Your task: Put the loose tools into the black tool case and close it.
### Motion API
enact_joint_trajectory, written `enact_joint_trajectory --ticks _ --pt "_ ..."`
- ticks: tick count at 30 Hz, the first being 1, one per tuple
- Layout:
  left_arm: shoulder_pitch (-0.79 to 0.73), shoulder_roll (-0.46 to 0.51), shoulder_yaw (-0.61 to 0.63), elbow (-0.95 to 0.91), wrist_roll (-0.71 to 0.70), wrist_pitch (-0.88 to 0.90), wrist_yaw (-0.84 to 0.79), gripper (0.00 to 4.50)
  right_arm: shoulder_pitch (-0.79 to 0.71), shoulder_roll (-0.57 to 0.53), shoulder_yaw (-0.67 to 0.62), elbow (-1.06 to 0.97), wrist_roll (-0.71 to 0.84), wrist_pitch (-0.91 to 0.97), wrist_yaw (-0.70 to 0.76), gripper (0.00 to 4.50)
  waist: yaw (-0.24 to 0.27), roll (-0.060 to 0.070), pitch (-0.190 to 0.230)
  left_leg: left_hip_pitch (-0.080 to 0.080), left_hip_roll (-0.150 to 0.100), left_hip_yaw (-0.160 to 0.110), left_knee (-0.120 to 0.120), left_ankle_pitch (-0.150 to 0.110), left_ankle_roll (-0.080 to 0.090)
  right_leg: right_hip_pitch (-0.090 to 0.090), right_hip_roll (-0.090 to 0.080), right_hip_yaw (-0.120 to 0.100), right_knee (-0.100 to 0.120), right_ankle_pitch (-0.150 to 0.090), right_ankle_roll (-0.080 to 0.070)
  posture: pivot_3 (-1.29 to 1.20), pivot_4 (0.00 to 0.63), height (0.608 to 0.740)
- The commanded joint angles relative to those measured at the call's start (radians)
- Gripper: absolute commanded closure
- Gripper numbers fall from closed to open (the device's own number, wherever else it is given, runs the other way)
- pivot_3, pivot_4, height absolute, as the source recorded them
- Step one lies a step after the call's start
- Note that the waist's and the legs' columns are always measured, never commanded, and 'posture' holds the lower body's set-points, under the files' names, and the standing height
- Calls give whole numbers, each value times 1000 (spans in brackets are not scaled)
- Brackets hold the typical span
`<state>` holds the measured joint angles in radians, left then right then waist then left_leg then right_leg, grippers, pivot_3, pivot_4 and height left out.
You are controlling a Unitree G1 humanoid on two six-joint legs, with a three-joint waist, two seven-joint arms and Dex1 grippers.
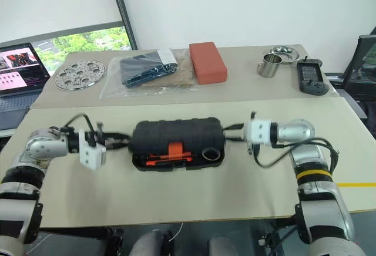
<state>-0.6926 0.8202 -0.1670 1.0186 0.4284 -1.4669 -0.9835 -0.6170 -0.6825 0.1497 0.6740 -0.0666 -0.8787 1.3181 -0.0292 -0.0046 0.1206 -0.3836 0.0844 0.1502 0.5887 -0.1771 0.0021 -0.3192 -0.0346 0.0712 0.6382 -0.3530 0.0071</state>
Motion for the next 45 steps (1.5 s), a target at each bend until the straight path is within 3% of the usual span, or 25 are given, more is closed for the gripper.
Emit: enact_joint_trajectory --ticks 1,2,5,6,8,12,17,21,28,35,37,40,42,45 --pt "-30 58 -50 86 43 -56 77 1907 43 -86 0 -53 64 66 57 1544 0 0 0 0 0 0 1 0 1 0 -2 0 1 0 0 0 150 740" --pt "-38 65 -61 104 45 -63 101 1471 57 -101 2 -63 79 94 68 1163 0 0 0 0 0 0 1 -1 1 0 -5 -1 2 0 0 0 150 740" --pt "-55 94 -84 160 28 -55 140 568 121 -161 -9 -139 144 204 112 1100 1 0 0 2 0 0 2 -1 2 1 -8 -1 3 0 0 0 150 740" --pt "-57 83 -59 190 -36 2 121 129 145 -172 -23 -183 175 278 107 1100 -1 0 0 2 0 0 2 -1 2 1 -8 -1 3 0 0 0 150 740" --pt "-61 52 -7 227 -157 111 71 61 180 -181 -46 -267 227 409 85 1100 -4 0 0 3 1 0 1 -1 2 1 -8 -1 4 0 0 0 150 740" --pt "-108 -61 181 218 -452 501 -135 61 274 -189 -95 -553 429 819 26 1100 -6 0 0 1 1 -2 2 0 1 -2 -7 -3 8 0 0 0 150 740" --pt "-134 -149 264 79 -628 815 -304 61 427 -246 -75 -852 556 1168 -10 1100 12 -1 0 -4 -1 -7 3 1 -1 -4 -1 -8 8 -1 0 0 150 740" --pt "-128 -198 241 -150 -746 1149 -479 0 433 -170 -22 -940 529 1299 -136 2229 14 -2 0 -6 0 -8 4 2 -4 -5 3 -7 7 -1 0 0 150 740" --pt "-94 -243 190 -451 -812 1421 -541 0 287 21 31 -803 408 1286 -314 4467 4 -3 0 -5 2 -9 4 5 -8 -6 9 -4 8 -1 0 0 150 740" --pt "-98 -309 165 -498 -784 1445 -493 0 85 203 -38 -494 250 1094 -579 4467 0 -3 1 -5 1 -10 4 7 -11 -7 10 -3 9 -1 0 0 150 740" --pt "-91 -318 142 -492 -751 1423 -479 0 70 214 -47 -473 245 1077 -586 4467 3 -3 1 -6 1 -9 4 10 -15 -8 9 -2 9 -1 0 0 150 740" --pt "-75 -320 114 -467 -703 1406 -445 0 119 183 -21 -596 281 1179 -511 4467 10 -3 1 -6 1 -9 4 10 -16 -8 10 -2 8 -1 0 0 150 740" --pt "-67 -318 98 -448 -668 1380 -422 0 167 152 4 -718 312 1291 -474 3862 14 -3 1 -7 1 -9 3 10 -16 -8 10 -1 7 -1 0 0 150 740" --pt "-62 -328 85 -412 -621 1371 -354 0 243 145 24 -917 342 1508 -532 3008 16 -3 1 -9 1 -10 2 10 -16 -10 9 0 6 -1 0 0 150 740"
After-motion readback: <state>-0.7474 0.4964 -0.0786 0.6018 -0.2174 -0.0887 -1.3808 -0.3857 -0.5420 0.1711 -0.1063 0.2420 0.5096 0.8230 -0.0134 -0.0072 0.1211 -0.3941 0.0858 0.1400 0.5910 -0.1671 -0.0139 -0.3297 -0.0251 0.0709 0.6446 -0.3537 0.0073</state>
